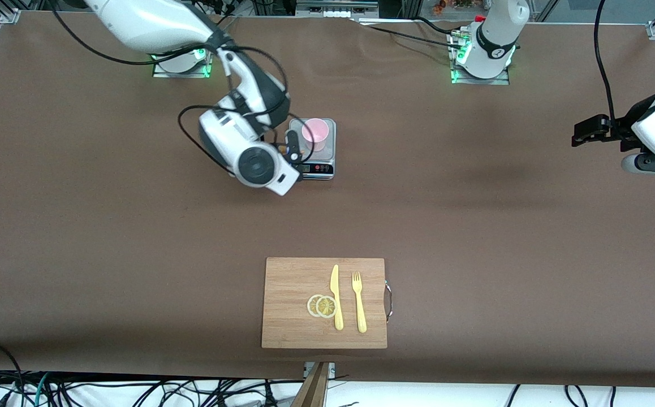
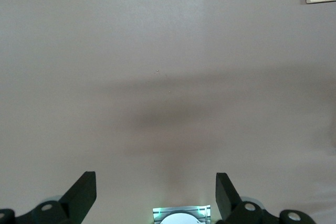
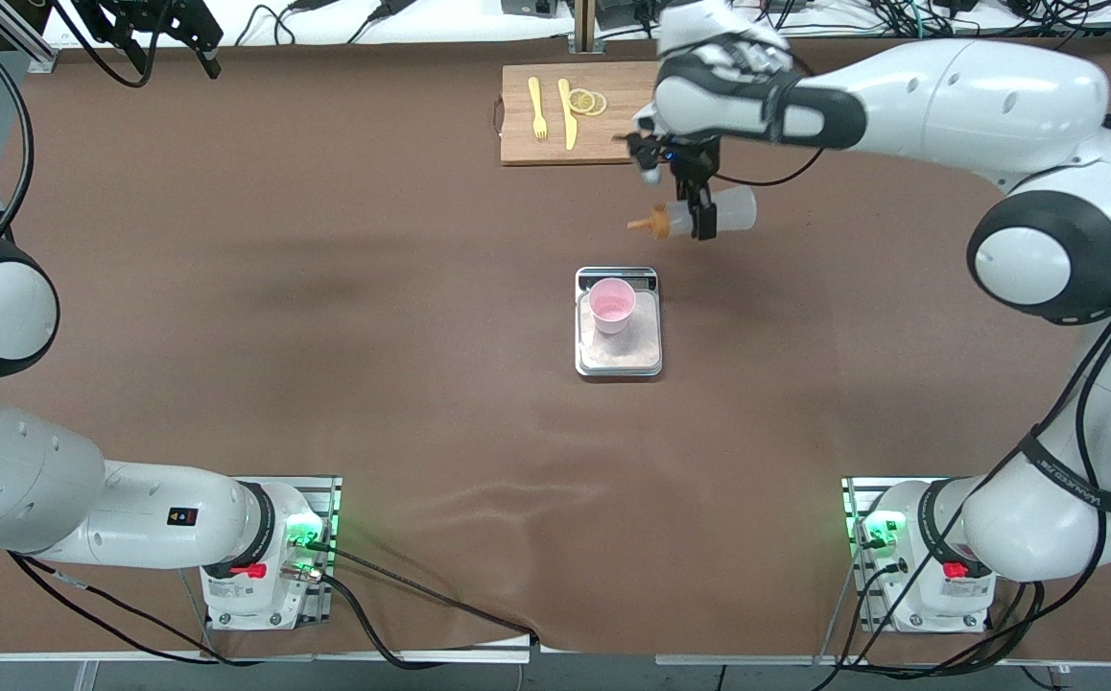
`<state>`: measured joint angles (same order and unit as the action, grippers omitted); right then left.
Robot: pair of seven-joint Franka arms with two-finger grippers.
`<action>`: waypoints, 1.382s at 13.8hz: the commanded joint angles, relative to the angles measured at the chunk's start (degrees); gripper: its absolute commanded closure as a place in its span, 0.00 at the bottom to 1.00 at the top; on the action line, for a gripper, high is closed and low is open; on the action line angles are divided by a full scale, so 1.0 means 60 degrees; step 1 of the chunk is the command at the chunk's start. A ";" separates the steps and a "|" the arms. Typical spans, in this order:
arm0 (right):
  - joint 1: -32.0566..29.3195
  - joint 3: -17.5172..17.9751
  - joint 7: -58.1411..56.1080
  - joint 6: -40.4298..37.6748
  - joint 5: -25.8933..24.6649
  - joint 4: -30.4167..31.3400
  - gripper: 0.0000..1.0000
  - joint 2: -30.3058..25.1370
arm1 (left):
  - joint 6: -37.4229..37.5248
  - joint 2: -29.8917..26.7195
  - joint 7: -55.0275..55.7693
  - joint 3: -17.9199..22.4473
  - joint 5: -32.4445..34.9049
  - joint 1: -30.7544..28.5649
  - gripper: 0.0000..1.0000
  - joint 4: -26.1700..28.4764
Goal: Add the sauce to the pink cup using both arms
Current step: 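Carry the sauce bottle back to its starting spot with the right gripper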
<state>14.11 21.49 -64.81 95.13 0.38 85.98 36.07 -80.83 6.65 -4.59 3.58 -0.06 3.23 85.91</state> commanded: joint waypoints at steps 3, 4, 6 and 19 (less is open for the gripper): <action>-0.1836 -0.0182 -0.2756 -0.0019 0.2655 0.0084 1.00 -0.0402 | 0.0141 0.0151 -0.0202 -0.0070 0.0098 -0.0085 0.00 -0.0314; -0.2231 -0.0314 -0.3429 -0.0092 0.3284 0.0084 1.00 -0.0387 | 0.0141 0.0151 -0.0188 -0.0070 0.0098 -0.0085 0.00 -0.0314; -0.3095 -0.0330 -0.4777 -0.0165 0.4281 0.0346 1.00 -0.0387 | 0.0141 0.0151 -0.0188 -0.0070 0.0098 -0.0085 0.00 -0.0314; -0.4637 -0.4093 -1.3231 -0.3973 0.8460 0.2308 1.00 0.1398 | 0.0141 0.0151 -0.0188 -0.0084 0.0098 -0.0085 0.00 -0.0314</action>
<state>-13.03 -2.02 -139.56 73.73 47.95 96.44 43.95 -80.83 6.68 -4.59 3.49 -0.06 3.23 85.85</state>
